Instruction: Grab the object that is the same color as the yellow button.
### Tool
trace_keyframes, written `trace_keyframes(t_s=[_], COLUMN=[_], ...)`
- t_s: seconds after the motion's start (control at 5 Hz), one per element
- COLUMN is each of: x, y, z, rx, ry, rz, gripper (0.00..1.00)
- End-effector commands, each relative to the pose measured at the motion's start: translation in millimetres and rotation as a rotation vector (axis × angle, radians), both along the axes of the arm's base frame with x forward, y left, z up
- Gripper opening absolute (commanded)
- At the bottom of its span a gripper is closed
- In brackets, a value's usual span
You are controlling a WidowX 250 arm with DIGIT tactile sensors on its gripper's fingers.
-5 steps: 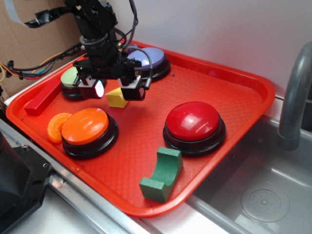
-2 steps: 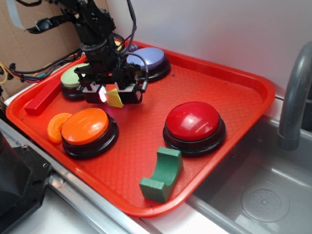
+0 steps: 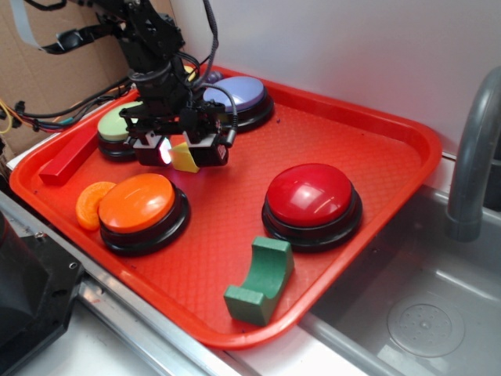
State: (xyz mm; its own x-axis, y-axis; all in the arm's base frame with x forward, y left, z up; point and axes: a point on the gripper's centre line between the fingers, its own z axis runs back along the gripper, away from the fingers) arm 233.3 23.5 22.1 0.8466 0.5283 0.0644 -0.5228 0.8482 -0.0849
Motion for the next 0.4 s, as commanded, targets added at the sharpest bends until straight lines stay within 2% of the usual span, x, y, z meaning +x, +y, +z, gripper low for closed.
trace_keyframes(t_s=[0.0,0.2], x=[11.9,13.4], y=[3.6,-9.8], z=[91.6,128.8], rx=[0.065,0.060], ry=[-0.026,-0.022], rz=[-0.202,-0.365], gripper=[0.00,0.00])
